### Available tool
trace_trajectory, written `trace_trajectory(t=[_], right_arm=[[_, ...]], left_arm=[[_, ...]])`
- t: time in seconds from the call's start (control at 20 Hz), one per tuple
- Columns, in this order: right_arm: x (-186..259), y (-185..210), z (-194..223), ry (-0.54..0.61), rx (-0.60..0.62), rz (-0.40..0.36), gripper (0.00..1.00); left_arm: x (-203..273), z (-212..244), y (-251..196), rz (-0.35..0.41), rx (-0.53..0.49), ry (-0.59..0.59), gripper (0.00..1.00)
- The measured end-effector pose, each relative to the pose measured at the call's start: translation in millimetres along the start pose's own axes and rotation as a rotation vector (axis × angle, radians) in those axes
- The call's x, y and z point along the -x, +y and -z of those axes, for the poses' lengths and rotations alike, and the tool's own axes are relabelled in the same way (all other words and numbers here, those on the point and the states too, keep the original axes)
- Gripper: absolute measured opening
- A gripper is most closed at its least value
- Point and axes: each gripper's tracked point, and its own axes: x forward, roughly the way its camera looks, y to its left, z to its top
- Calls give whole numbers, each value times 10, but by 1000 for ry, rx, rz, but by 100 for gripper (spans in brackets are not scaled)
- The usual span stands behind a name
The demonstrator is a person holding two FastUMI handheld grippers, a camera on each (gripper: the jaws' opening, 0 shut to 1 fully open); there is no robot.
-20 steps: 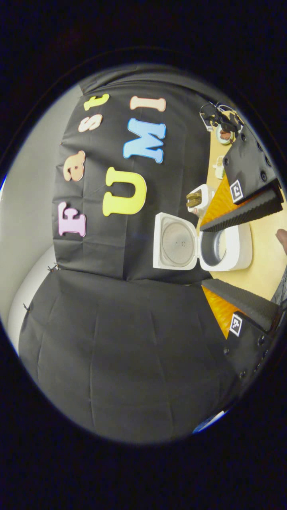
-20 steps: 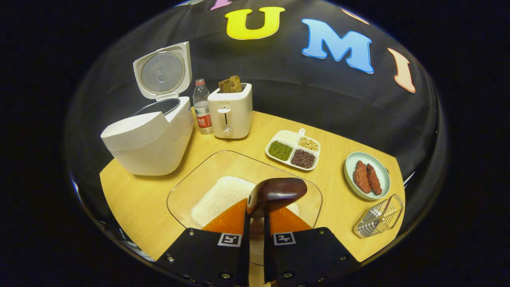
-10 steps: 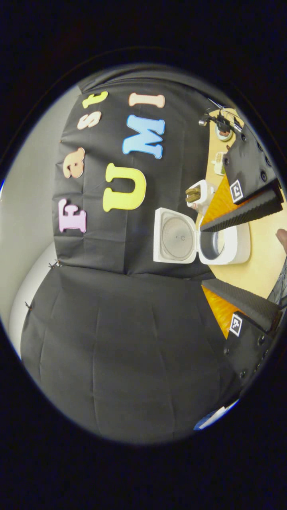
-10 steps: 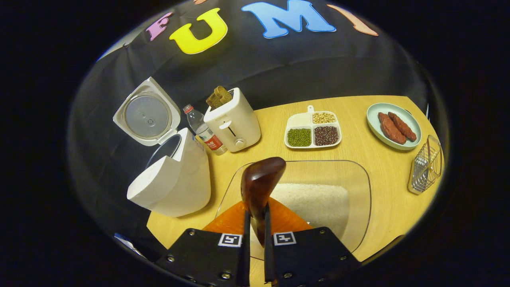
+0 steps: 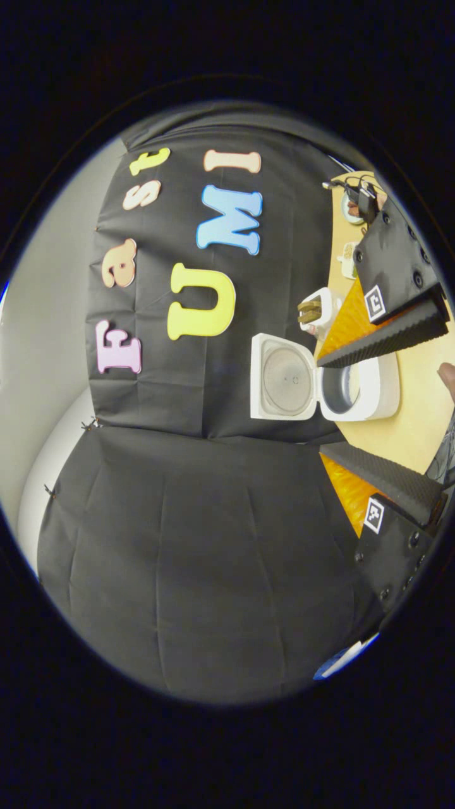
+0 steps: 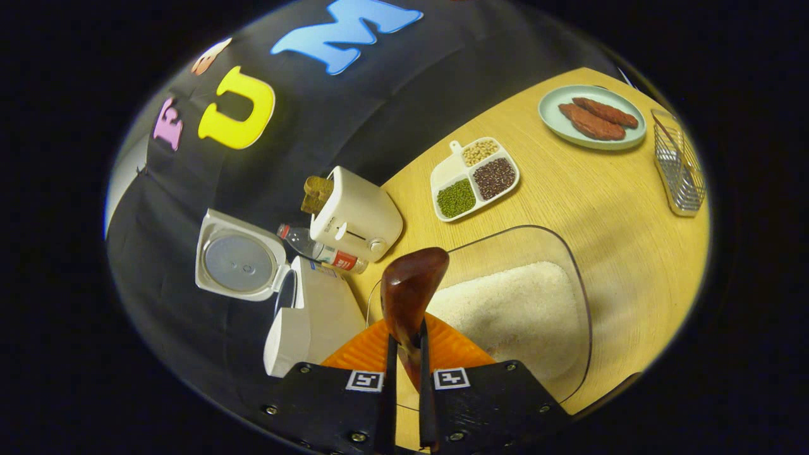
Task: Close the left gripper, press the button to open the rice cooker; take a wooden spoon from the chopstick holder with the right hand, scoop a spoonful of rice and pour it into the rice cooker, then put the wooden spoon back into the chopstick holder.
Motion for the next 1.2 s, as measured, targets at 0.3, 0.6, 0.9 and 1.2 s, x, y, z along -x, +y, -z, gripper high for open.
trace_trajectory(t=[0.3,0.6,0.9,1.2], right_arm=[[225,-34,-324,-67,-107,-44,15],[494,381,-547,-130,-53,-101,15],[584,1322,-498,-120,-30,-237,14],[326,2312,-252,-85,19,-347,14]], left_arm=[[-20,-69,-81,18,-19,-5,92],[-32,-96,-110,30,2,-7,80],[7,-92,110,7,25,-17,86],[30,-74,453,-31,61,-21,86]])
